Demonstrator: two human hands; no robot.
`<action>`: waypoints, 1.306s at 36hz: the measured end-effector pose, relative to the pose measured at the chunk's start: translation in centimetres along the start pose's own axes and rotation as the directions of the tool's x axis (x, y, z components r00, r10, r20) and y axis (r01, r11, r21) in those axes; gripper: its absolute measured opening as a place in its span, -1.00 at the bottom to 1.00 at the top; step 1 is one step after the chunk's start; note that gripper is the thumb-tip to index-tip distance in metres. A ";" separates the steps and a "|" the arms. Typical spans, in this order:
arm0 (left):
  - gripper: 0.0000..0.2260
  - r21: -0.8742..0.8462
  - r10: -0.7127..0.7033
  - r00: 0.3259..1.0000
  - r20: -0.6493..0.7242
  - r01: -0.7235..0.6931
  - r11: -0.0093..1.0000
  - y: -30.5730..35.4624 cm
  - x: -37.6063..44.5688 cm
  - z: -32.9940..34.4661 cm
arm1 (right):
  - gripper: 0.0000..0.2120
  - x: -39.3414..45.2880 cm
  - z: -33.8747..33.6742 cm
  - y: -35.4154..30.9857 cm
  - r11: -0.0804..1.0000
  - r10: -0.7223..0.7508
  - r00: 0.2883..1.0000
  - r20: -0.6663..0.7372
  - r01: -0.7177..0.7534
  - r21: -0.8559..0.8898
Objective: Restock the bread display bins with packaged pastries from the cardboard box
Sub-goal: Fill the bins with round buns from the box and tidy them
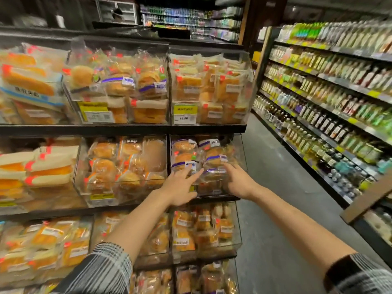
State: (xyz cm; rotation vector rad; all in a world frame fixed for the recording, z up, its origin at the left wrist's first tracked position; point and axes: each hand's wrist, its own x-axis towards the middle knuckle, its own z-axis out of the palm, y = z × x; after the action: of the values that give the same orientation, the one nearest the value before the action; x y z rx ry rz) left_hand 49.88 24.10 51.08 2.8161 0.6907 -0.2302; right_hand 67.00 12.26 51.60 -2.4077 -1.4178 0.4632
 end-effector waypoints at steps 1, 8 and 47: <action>-0.36 0.016 -0.017 1.000 -0.003 0.017 1.000 0.1 1.2 0.1 | -0.29 1.2 -0.1 0.6 1.000 -0.014 1.000 -0.021 0.014 0.006; -0.36 0.012 -0.155 0.988 -0.029 0.155 0.988 -0.7 7.6 2.6 | -0.30 8.6 0.0 2.9 0.989 -0.055 0.996 -0.068 0.045 -0.140; -0.64 -0.829 -0.447 0.827 -0.340 -0.039 0.558 -4.0 3.8 4.3 | -0.63 9.9 5.1 -1.8 0.920 -0.381 0.837 -0.394 0.386 -0.068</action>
State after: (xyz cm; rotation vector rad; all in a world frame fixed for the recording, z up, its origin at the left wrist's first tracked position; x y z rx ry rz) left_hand 50.88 28.12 45.42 1.8407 0.9395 0.6988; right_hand 67.99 22.33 46.59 -1.9718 -1.6286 -0.1171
